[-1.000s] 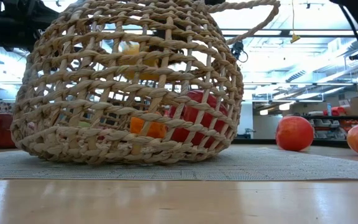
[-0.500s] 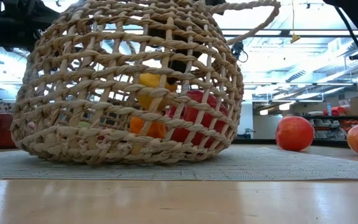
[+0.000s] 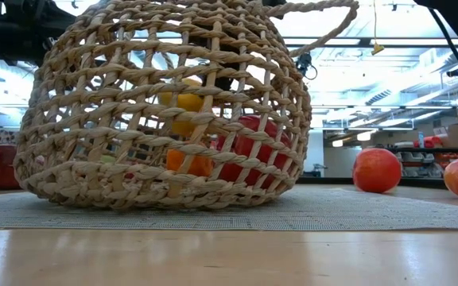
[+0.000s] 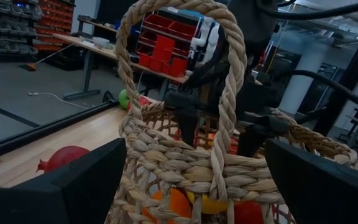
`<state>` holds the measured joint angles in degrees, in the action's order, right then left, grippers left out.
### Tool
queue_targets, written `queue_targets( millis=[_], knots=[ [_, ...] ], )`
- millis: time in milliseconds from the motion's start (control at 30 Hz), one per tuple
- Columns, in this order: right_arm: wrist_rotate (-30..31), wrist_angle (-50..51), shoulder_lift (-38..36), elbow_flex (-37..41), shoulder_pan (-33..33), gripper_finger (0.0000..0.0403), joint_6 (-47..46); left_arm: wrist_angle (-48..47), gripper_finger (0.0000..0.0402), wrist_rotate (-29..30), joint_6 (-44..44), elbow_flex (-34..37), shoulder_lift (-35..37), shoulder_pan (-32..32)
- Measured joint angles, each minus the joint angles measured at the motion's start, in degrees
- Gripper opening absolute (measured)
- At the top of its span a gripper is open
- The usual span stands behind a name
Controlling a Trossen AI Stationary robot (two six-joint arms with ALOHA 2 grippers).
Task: Build produce basket
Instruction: Put the yellow bell pepper into the brown woven basket, then put the red mango into the brown woven basket
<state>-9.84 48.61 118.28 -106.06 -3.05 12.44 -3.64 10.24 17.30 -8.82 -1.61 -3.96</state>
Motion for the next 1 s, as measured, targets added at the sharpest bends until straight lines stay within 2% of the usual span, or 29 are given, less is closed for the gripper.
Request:
queue_targets(
  millis=[133, 367, 433, 600, 700, 867, 1000],
  knots=[
    [-0.32, -0.53, 0.00, 0.00, 0.01, 0.0395, -2.02, 0.00, 0.0389, 0.00, 0.00, 0.00, 0.00, 0.01],
    [1.34, 1.17, -1.75, -0.46, 0.09, 0.0391, -2.20, -0.02, 0.0389, -0.02, 0.00, 0.00, 0.00, 0.01],
    [4.56, 3.17, -2.64, -2.54, 0.09, 0.0391, -2.22, 0.00, 0.0389, -0.02, 0.03, 0.00, 0.00, 0.00],
    [19.01, 12.13, -4.06, -11.78, 0.10, 0.0385, -2.38, -0.02, 0.0389, -0.02, 0.02, 0.00, -0.02, -0.01],
    [21.37, 16.83, -5.78, -14.65, -0.64, 0.0377, -2.43, 0.01, 0.0389, -0.02, 0.02, 0.00, -0.02, 0.00],
    [21.39, 20.99, -11.27, -13.95, -3.33, 0.0362, -6.65, 0.00, 0.0389, 0.00, 0.01, 0.00, -0.02, 0.00],
    [22.92, 22.10, -17.30, -7.72, -5.19, 0.0354, -10.51, -0.01, 0.0389, -0.01, 0.00, 0.00, -0.02, 0.01]
  ],
)
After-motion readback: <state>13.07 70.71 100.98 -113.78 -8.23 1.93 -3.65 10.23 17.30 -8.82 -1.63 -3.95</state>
